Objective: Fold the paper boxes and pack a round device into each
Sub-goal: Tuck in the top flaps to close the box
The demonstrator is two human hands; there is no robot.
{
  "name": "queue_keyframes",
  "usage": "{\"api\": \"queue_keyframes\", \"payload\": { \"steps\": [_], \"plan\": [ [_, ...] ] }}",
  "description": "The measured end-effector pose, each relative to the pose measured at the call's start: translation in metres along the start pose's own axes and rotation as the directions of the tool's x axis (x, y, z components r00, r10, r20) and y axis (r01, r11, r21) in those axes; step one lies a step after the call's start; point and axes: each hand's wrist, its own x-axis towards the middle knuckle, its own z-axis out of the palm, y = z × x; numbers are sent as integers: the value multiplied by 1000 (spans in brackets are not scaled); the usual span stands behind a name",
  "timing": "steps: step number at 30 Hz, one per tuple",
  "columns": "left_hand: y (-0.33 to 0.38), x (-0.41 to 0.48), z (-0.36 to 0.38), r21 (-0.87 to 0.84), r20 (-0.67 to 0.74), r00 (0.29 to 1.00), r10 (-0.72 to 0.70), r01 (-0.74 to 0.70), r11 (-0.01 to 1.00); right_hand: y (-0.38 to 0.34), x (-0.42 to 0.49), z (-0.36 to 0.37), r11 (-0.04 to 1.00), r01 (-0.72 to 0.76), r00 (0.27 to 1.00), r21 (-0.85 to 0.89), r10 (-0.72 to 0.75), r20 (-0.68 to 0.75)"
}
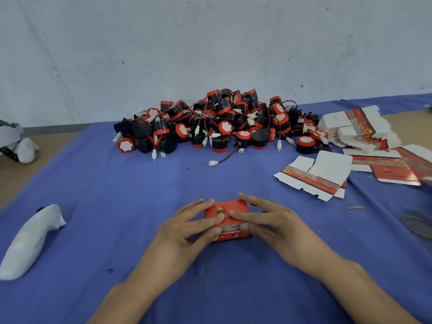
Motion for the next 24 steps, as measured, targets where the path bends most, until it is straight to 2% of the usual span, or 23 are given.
{"api": "queue_keyframes", "payload": {
  "steps": [2, 3, 5, 9, 13, 18, 24],
  "plan": [
    [13, 6, 0, -262, -46, 986, -163, 145, 954, -8, 7, 2, 968, -50, 995, 244, 71, -77],
    [20, 10, 2, -353, -88, 972, -217, 174, 920, -14, 11, 3, 932, -47, 986, 360, 100, -131],
    [34, 19, 10, -464, -188, 934, -305, 189, 865, -28, 21, 13, 849, -19, 962, 528, 159, -221],
    [57, 33, 33, -634, -266, 863, -430, 180, 752, -49, 36, 38, 618, -8, 907, 786, 336, -255],
    [50, 50, 39, -609, -319, 823, -469, 201, 767, -53, 54, 40, 547, -13, 862, 837, 430, -268],
    [31, 66, 50, -627, -295, 729, -618, 341, 701, -44, 69, 49, 539, -187, 814, 821, 552, -178],
    [38, 72, 68, -625, -229, 743, -629, 383, 680, -31, 60, 43, 524, -159, 728, 837, 635, -259]
  ]
}}
